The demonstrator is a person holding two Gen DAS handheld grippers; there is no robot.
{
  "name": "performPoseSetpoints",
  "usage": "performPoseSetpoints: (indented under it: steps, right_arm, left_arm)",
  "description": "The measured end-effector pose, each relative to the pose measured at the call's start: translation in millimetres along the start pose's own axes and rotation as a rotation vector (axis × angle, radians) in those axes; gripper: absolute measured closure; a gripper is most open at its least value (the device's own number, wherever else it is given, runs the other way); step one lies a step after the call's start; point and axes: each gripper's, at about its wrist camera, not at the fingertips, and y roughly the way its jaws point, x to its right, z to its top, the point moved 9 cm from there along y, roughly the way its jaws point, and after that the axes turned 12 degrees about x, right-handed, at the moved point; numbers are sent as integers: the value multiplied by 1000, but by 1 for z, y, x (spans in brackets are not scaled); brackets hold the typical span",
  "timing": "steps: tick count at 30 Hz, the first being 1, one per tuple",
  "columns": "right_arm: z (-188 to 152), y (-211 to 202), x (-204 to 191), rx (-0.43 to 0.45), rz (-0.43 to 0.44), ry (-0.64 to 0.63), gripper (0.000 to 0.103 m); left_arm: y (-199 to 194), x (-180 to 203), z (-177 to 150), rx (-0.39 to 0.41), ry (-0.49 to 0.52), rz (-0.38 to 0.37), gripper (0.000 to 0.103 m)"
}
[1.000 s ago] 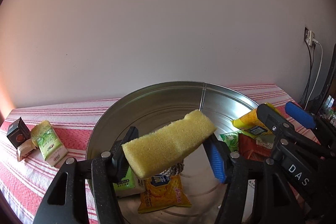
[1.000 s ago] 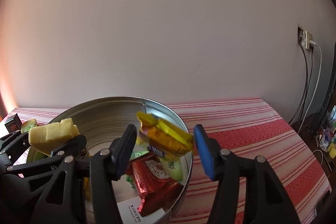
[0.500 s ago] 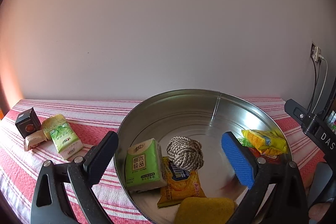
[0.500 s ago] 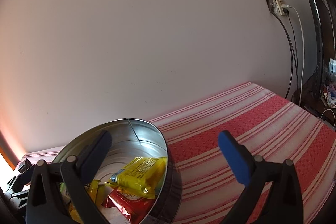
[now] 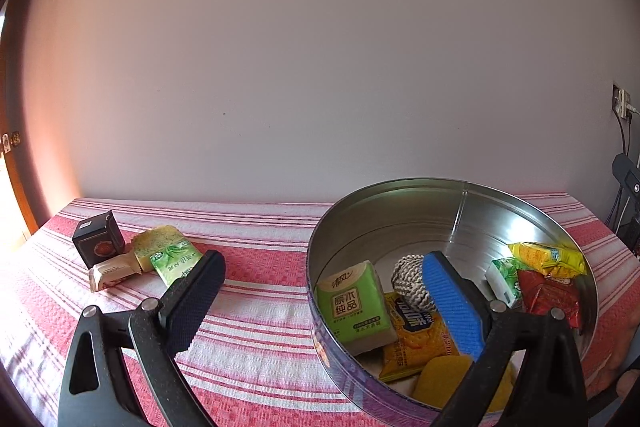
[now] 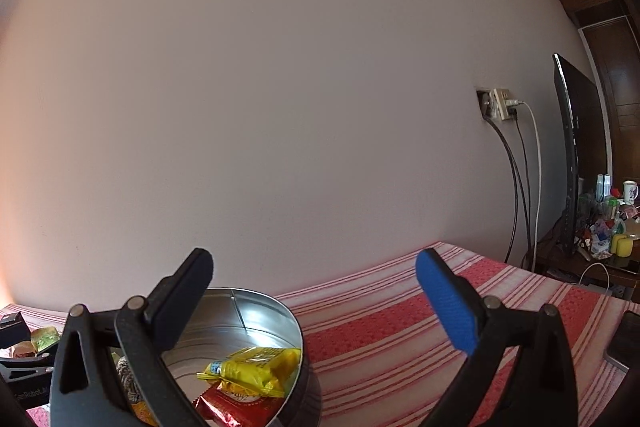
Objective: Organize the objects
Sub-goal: 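Move both tools back from the tin toward the remaining items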
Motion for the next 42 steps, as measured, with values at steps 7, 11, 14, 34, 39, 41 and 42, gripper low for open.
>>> performPoseSetpoints:
  steps: [7,11,14,34,39,41,42]
  right_arm:
    - [1,-6,6,-16,-62,29,0]
    - [-1,-13,7,-30,-87,38,0]
    - [-1,-21,6,-31,-101,43,0]
    - [2,-63,-74,-7,-55,-12,0]
    - [-8,-64,-111,-36,-3,2,0]
    - [-10,-65,-126,-38,23,-3,0]
    - [-11,-66,-134,-38,35,-5,0]
  left_arm:
    - [-6,-16,-1,38,28,25,3]
    - [-11,-32,1,37,23,36,3]
    - [-11,-40,1,28,5,31,3]
    - [-17,-93,-7,4,0,49,3]
    - [-15,-111,-9,-3,1,67,3]
    - [-14,-121,-9,-15,-11,75,3]
    - [-13,-126,-10,-21,-18,79,3]
